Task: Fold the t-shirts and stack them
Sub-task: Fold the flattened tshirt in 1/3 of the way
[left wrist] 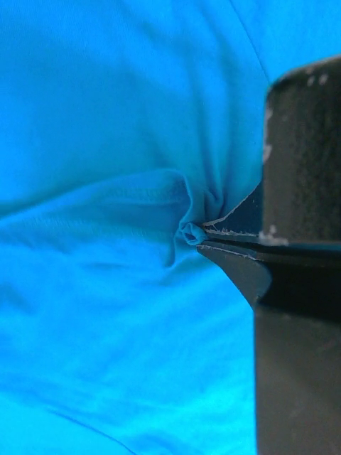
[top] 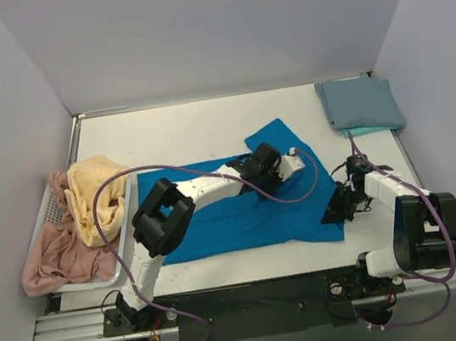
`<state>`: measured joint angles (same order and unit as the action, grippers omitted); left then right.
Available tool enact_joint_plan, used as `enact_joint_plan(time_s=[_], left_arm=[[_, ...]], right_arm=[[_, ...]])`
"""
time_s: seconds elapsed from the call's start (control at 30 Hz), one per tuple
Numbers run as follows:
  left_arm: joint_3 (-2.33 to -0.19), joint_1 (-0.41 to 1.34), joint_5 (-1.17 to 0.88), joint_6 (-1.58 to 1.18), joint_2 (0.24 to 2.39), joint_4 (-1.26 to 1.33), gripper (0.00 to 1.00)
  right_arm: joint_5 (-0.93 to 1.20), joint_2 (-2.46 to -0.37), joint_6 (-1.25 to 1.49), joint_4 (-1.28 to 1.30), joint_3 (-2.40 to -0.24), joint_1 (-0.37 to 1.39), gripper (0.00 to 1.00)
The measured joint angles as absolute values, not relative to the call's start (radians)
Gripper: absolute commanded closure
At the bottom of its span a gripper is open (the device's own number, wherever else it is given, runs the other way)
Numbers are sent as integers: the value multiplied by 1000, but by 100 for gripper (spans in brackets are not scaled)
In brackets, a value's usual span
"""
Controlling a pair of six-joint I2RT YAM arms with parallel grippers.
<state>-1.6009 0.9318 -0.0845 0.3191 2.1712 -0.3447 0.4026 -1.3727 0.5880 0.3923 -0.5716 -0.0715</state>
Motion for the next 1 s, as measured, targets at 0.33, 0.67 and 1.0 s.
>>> enact_joint_plan(time_s=[0.33,0.67,1.0], left_arm=[[-1599,889,-34,204,2162,-365,64],[-1608,767,-38,137,2093,-423,62],[-1459,760,-189,363,1876,-576,71]], right_arm=[[419,-1387,596,389,-576,-72,100],[283,-1387,540,480,-656,-72,100],[167,-1251,474,622,-819,-74,43]])
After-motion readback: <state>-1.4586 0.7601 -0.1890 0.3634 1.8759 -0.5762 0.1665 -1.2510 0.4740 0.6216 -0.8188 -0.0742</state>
